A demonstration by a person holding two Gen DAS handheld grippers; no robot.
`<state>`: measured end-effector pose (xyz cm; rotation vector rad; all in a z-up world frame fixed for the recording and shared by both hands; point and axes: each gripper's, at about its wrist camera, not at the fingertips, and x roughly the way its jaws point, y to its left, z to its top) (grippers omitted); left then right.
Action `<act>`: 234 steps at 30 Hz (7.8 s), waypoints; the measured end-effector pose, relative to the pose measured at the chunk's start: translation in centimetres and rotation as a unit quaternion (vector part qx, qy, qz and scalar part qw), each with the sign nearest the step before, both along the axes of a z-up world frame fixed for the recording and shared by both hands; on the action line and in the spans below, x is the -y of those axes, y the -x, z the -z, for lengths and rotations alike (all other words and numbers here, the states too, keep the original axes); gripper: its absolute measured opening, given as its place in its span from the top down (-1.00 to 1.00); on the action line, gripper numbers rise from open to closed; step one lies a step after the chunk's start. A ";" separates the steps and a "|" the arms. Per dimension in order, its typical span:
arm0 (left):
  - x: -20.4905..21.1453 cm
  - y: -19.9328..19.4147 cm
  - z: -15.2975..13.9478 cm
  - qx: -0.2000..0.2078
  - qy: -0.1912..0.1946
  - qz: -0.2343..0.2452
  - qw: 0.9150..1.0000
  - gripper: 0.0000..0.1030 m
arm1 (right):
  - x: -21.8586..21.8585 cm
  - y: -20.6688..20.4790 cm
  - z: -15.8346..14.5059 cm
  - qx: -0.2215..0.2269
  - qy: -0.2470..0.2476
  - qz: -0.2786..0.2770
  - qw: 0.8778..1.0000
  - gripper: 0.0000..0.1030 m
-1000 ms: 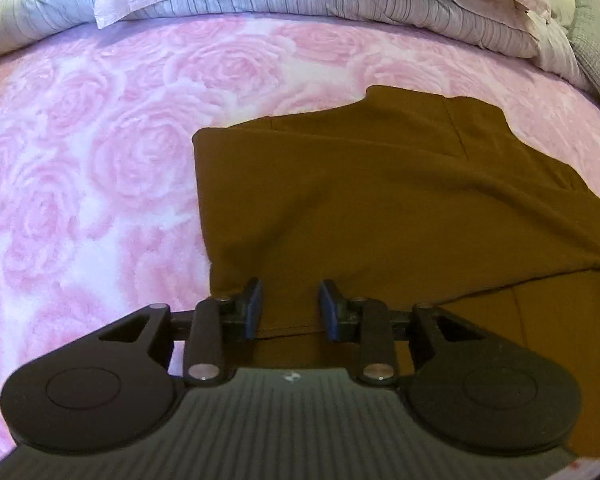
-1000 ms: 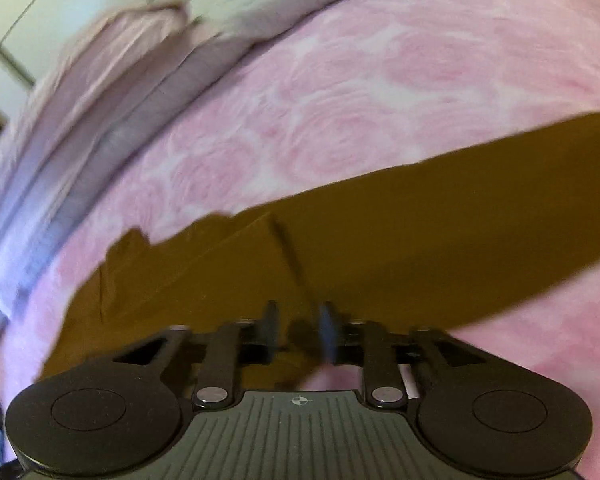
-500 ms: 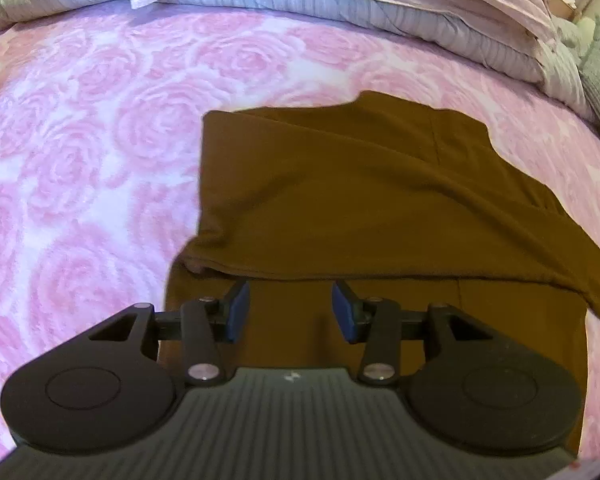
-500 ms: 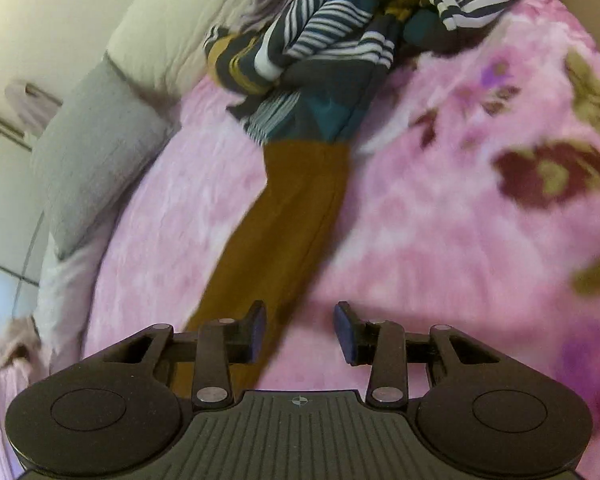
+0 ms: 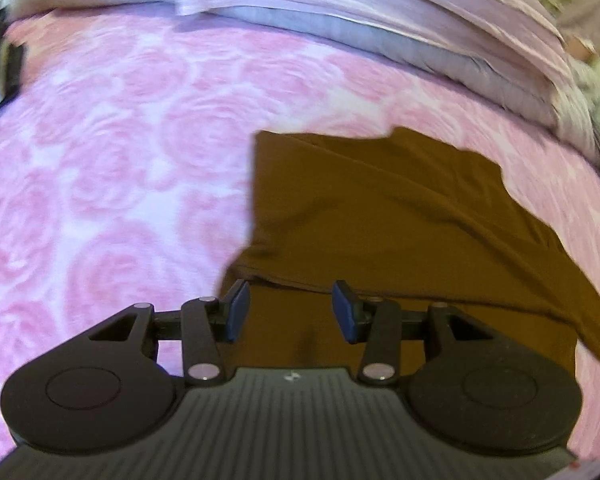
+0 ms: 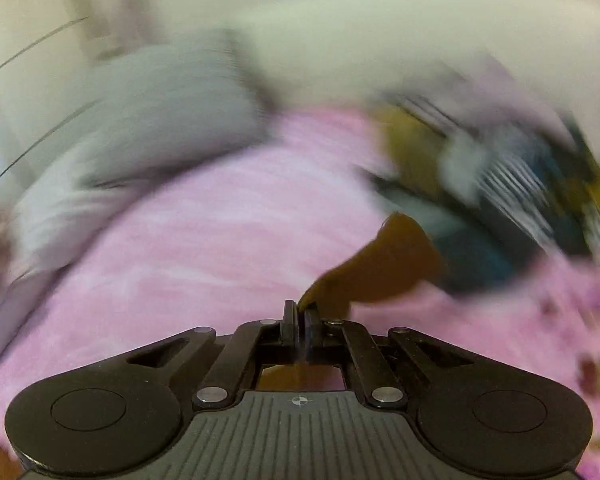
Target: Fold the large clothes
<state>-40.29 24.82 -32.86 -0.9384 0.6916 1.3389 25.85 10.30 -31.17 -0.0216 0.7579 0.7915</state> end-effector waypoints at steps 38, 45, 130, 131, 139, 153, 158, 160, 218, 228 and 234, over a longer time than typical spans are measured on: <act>-4.0 12.2 5.8 0.254 0.020 -0.175 0.951 0.95 | -5.1 31.3 7.8 0.064 0.248 -0.347 0.902 0.17; -3.9 9.2 1.5 0.095 -0.097 -0.047 0.990 0.94 | -6.1 31.2 9.0 0.100 0.253 -0.357 0.894 0.17; -6.0 -6.2 3.1 0.075 -0.078 0.342 0.934 0.77 | -11.8 33.3 6.1 0.034 0.174 -0.572 0.801 0.40; -6.2 -5.7 2.5 0.094 -0.086 0.324 0.938 0.77 | -11.6 33.2 5.4 0.030 0.156 -0.564 0.810 0.39; -8.7 -9.8 4.6 0.039 -0.117 0.341 0.932 0.77 | -15.4 36.3 6.3 0.046 0.073 -0.527 0.845 0.39; 2.6 -8.3 4.9 0.023 -0.104 0.359 0.927 0.77 | -7.4 38.9 8.2 0.077 0.164 -0.498 0.848 0.40; 11.2 -4.9 5.0 0.027 -0.061 0.339 0.938 0.76 | 1.8 38.3 8.5 0.073 0.187 -0.482 0.853 0.40; 14.2 -3.2 4.6 0.020 -0.055 0.333 0.941 0.76 | 5.9 37.9 8.1 0.068 0.199 -0.485 0.849 0.40; -6.6 11.7 0.0 0.290 0.003 0.001 0.957 0.69 | -9.0 16.4 -0.2 -0.260 0.067 -0.312 0.911 0.58; -9.4 8.6 2.1 0.157 0.014 0.119 0.980 0.49 | -8.8 19.8 2.6 -0.134 0.109 -0.368 0.914 0.36; -11.1 6.3 3.4 0.142 0.012 0.119 0.983 0.46 | -11.8 20.7 4.6 -0.105 0.099 -0.404 0.903 0.36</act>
